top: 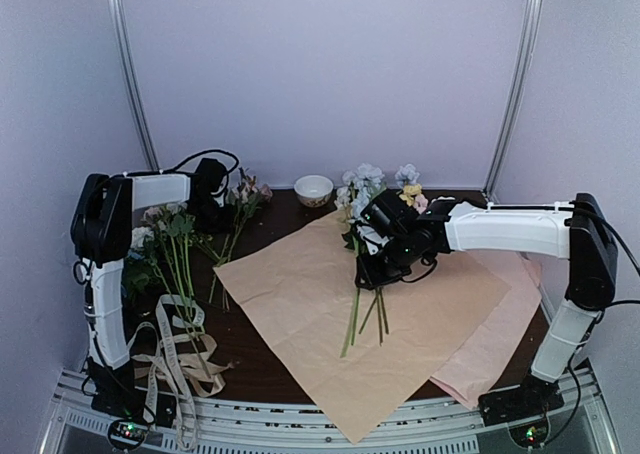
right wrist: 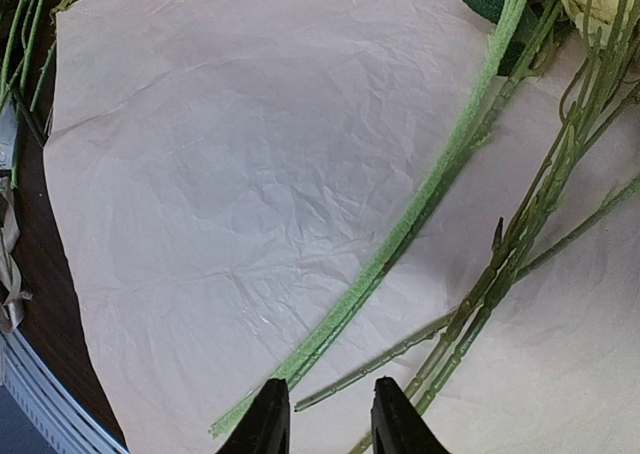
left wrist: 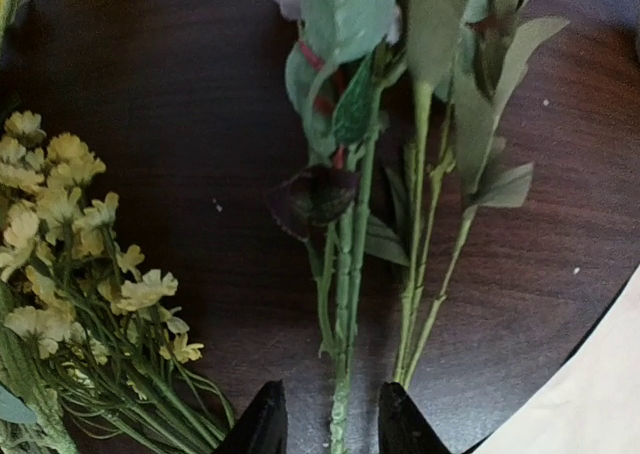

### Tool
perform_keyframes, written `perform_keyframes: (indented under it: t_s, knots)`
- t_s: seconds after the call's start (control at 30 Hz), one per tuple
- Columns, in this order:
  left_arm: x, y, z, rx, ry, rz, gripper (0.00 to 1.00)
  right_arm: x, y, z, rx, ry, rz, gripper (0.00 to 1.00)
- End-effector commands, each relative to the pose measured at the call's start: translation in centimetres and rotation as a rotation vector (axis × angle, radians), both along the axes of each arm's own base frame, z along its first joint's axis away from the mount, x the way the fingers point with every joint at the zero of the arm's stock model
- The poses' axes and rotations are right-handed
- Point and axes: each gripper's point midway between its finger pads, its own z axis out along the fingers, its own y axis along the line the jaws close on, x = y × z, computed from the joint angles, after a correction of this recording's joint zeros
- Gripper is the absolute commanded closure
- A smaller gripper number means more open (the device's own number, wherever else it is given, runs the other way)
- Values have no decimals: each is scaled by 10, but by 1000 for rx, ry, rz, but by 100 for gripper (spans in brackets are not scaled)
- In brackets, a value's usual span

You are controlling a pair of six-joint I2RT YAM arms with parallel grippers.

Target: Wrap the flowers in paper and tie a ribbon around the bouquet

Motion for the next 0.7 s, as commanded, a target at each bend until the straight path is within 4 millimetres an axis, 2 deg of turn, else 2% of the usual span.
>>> perform_keyframes:
  t_s: [0.0, 0.13, 0.2, 0.3, 0.4, 0.47, 0.53, 0.67]
  knots:
    - [-6, 8, -15, 33, 58, 12, 66, 2, -1, 4, -10, -16, 8, 72]
    - [-5, 11, -32, 52, 84, 26, 72, 2, 0, 4, -7, -15, 18, 72]
    - [-6, 12, -38, 55, 95, 28, 78, 2, 0, 6, -9, -21, 21, 71]
    - [-3, 21, -30, 94, 68, 55, 100, 3, -2, 8, -14, -30, 18, 71]
    - [5, 35, 10, 133, -79, 112, 100, 3, -3, 9, -18, -34, 18, 71]
    - [5, 57, 47, 192, -206, 197, 100, 4, -4, 10, -23, -38, 18, 72]
    - [-1, 79, 93, 262, -326, 274, 100, 5, -3, 12, -23, -43, 21, 71]
    - [-21, 111, 166, 431, -499, 359, 100, 6, -2, 21, -7, -58, 19, 72]
